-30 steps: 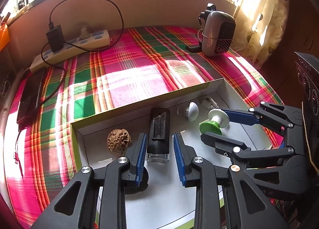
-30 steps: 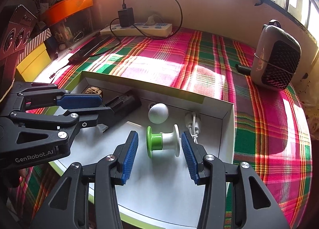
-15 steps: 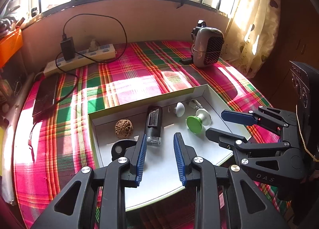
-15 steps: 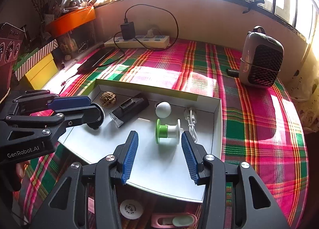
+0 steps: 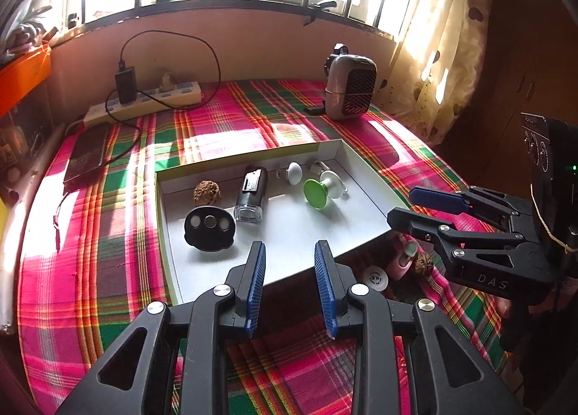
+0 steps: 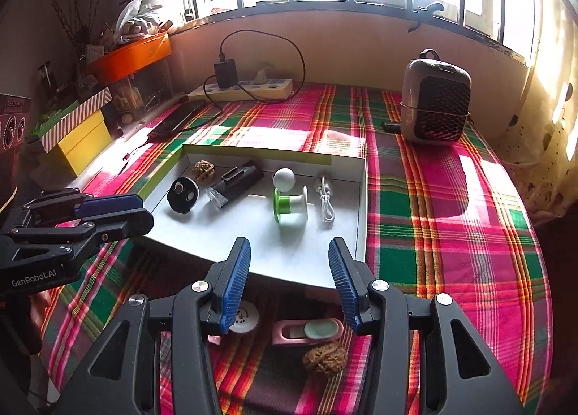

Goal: Organize objects
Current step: 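Move both tools back toward the pink clip and the walnut on the cloth, then grasp the pink clip with the left tool while the right tool grasps the walnut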

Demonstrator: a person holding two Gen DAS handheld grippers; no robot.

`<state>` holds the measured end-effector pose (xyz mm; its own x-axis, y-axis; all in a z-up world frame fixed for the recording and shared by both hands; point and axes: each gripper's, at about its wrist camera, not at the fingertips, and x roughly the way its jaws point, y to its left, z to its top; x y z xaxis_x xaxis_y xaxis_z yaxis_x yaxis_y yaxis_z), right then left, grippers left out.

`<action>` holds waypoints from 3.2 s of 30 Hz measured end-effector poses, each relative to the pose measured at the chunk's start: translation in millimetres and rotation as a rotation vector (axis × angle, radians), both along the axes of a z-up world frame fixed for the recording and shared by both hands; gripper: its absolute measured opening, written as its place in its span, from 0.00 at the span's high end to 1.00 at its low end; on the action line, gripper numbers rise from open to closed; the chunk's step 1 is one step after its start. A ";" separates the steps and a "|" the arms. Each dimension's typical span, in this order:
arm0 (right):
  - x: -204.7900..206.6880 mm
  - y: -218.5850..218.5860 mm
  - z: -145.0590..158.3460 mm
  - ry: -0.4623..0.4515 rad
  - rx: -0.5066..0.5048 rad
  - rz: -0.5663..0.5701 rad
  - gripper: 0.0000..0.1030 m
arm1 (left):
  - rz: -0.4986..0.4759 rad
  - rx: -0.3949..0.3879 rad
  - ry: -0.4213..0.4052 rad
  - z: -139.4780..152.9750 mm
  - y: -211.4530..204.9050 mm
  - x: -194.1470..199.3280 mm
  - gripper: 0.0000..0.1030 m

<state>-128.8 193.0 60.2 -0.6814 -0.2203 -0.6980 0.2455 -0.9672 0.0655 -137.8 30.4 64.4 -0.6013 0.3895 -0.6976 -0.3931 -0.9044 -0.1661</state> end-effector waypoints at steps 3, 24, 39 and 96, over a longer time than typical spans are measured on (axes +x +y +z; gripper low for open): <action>8.5 4.7 -1.1 0.005 0.000 -0.017 0.55 | -0.034 0.009 -0.003 -7.2 3.9 8.8 0.74; 50.8 55.3 -11.5 0.005 -0.042 -0.138 0.55 | -0.240 0.001 -0.056 -44.1 47.3 26.7 0.69; 53.5 65.1 -23.4 -0.025 -0.061 -0.151 0.55 | -0.207 -0.017 -0.091 -53.7 54.5 25.2 0.69; 31.9 34.8 -51.9 -0.109 0.072 -0.117 0.65 | -0.094 -0.015 -0.088 -60.7 50.9 17.5 0.85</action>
<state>-96.9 227.8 8.3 -0.6187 -0.0910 -0.7804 0.1262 -0.9919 0.0156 -120.3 81.3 3.7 -0.4988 0.4303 -0.7523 -0.4604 -0.8670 -0.1907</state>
